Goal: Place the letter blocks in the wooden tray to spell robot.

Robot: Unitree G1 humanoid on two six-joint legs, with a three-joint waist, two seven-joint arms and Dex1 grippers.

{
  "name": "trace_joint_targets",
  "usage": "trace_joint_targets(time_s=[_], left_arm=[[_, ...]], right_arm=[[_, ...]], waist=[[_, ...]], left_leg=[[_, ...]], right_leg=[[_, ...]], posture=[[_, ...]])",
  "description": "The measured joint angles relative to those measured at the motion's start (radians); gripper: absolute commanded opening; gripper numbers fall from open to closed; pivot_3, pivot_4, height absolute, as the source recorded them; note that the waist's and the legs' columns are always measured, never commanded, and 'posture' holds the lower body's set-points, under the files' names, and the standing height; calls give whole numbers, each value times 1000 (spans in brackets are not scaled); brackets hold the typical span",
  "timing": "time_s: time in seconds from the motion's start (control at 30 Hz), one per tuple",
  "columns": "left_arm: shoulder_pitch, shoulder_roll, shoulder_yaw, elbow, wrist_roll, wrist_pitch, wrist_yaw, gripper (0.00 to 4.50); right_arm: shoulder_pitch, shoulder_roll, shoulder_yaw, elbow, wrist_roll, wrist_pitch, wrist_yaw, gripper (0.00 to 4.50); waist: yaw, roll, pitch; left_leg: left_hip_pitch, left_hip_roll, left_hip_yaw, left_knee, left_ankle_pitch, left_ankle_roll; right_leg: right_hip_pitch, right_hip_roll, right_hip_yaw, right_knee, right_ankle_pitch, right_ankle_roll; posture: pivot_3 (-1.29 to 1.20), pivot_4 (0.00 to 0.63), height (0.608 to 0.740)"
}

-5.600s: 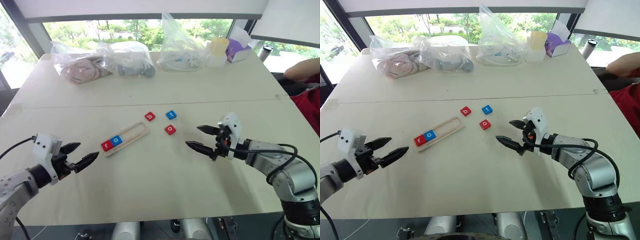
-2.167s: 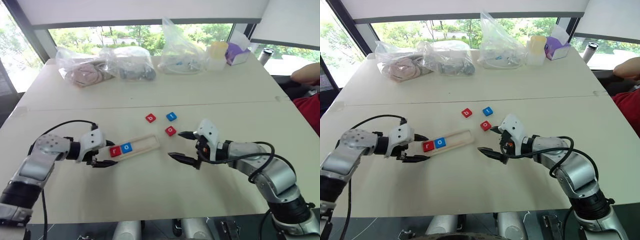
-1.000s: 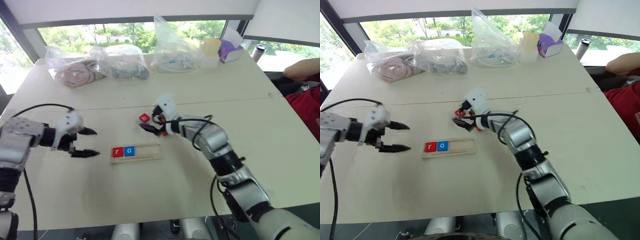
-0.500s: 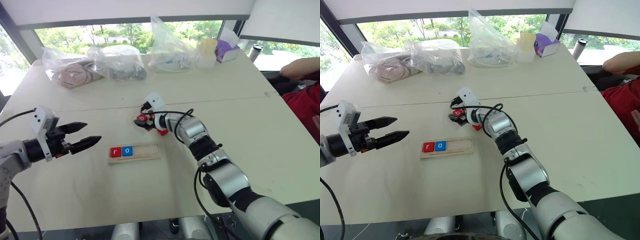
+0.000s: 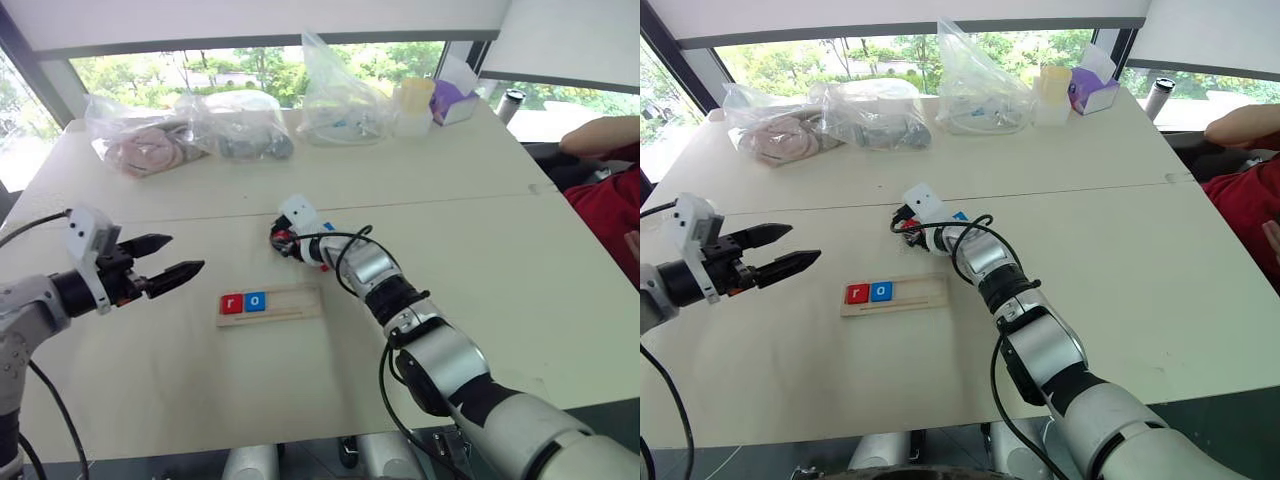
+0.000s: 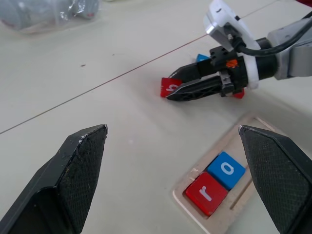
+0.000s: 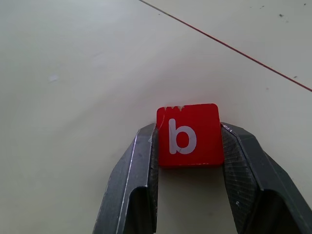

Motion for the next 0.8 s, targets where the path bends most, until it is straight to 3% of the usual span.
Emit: trace_joint_targets(time_s=[0.1,0.2,0.37,0.63,0.8], left_arm=[[-39,-8,-54,-34,-18,7,9,4500],[-102,-25,-112,-93,-44,11,27,4500],[-181,-75,-228,-97,-51,8,43,4500],[-268,-121,-368,-1,-16,-35,8,4500],[-304,-120,-401,57,4,-54,-26,4500]], right_arm=[[83,-84,-39,-281,4,119,-14,1160],[217,-164,-144,-692,13,385,-65,1160],[435,-173,-281,-1150,15,835,-149,1160],[525,51,-400,-1359,8,1155,-267,1160],[532,66,-391,-1368,13,1170,-289,1160]], waist=[[11,0,0],[27,-1,0],[22,0,0],[-4,0,0],[-3,0,0]], left_leg=[[-2,-1,0,0,0,0],[-1,-1,0,0,0,0],[1,-1,1,-1,0,0],[2,0,-3,1,0,0],[1,0,-3,0,0,0]], right_leg=[[0,-1,0,-1,0,1],[0,-2,0,-1,-1,2],[0,1,0,-1,-1,0],[0,6,0,1,-1,-4],[0,6,0,-1,-2,-3]], posture=[[0,150,740],[0,150,740],[0,150,740],[0,150,740],[0,150,740]])
